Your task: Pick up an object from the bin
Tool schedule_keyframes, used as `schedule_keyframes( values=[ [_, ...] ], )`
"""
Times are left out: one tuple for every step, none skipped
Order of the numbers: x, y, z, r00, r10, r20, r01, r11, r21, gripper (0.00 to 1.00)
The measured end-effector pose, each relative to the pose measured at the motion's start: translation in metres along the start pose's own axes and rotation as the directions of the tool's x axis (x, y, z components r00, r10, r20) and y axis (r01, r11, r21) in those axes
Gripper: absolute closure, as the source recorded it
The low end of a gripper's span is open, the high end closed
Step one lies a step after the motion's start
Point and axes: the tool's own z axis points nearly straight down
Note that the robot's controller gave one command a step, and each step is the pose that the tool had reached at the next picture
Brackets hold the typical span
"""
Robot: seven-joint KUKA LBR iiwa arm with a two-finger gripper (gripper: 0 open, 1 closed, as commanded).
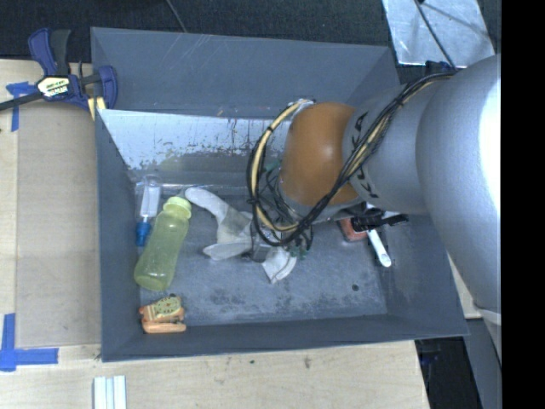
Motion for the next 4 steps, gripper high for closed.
schedule_keyframes(
  values=[
    [0.003, -0.001, -0.018, 1.0, 0.0, -0.012, 0.001, 1.0, 0.003, 1.0],
    [0.001, 0.0, -0.036, 1.0, 0.0, -0.006, 0.0, 1.0, 0.001, 1.0],
    [0.0, 0.0, -0.047, 1.0, -0.001, -0.003, 0.001, 1.0, 0.0, 1.0],
    [0.0, 0.0, -0.056, 1.0, -0.001, -0.005, 0.001, 1.0, 0.0, 1.0]
  ],
)
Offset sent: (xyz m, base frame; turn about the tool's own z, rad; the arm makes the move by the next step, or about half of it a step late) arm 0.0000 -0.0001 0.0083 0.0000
